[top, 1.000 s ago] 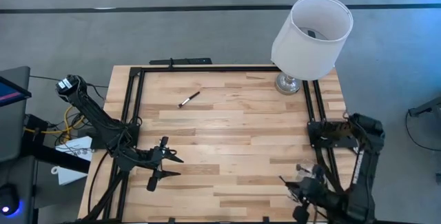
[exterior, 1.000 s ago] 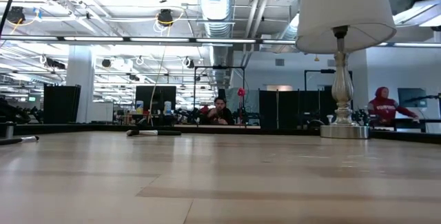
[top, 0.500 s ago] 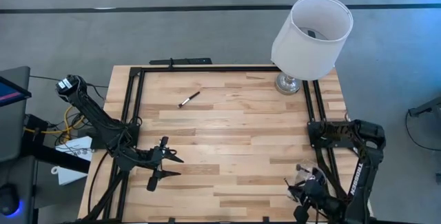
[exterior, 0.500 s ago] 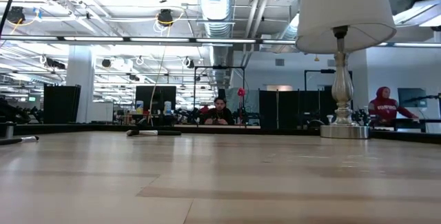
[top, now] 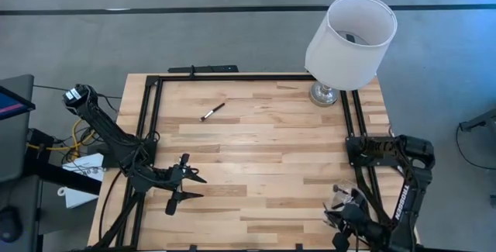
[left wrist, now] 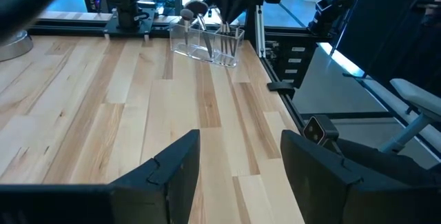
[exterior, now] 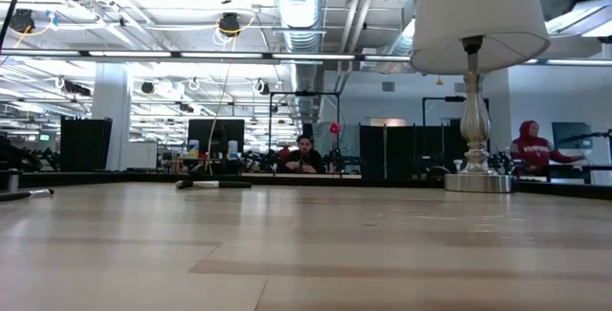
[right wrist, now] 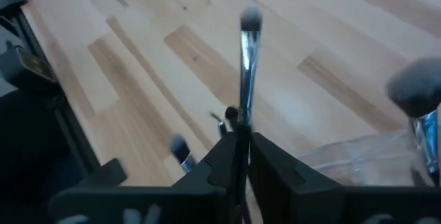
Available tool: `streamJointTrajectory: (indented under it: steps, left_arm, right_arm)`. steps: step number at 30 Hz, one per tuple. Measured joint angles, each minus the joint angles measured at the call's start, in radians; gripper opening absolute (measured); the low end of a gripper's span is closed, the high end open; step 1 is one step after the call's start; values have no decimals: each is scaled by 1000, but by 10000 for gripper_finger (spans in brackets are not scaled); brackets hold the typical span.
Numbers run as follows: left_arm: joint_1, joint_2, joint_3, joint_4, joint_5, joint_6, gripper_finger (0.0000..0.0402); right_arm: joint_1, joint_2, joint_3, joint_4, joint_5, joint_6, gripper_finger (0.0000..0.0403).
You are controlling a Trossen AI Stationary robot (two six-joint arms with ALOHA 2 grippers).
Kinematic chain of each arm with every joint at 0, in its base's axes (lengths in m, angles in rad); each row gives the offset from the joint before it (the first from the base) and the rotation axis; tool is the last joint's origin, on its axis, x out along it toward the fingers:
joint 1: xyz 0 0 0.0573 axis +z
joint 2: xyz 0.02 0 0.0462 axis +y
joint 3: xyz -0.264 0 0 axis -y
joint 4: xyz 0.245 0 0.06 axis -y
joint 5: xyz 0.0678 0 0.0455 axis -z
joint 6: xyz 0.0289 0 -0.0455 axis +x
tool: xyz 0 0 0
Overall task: Pick & Place Makeup Brushes
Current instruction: Put the black eyeshadow brush into the transparent organizer, then put the black foundation brush into the transparent organizer
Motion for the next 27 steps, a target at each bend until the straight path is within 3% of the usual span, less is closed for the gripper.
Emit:
streamJointTrajectory:
  steps: [16,21,27]
  left_arm:
    - [0,0,0,0,-8,0,200]
    - [5,0,0,0,-86,0,200]
    - [37,0,0,0,-94,0,200]
  right_arm:
    - [-25,0,17,-5,0,-9,77]
    - [-67,0,106,-84,0,-109,77]
    - [-129,-1,268,-151,1,-287,77]
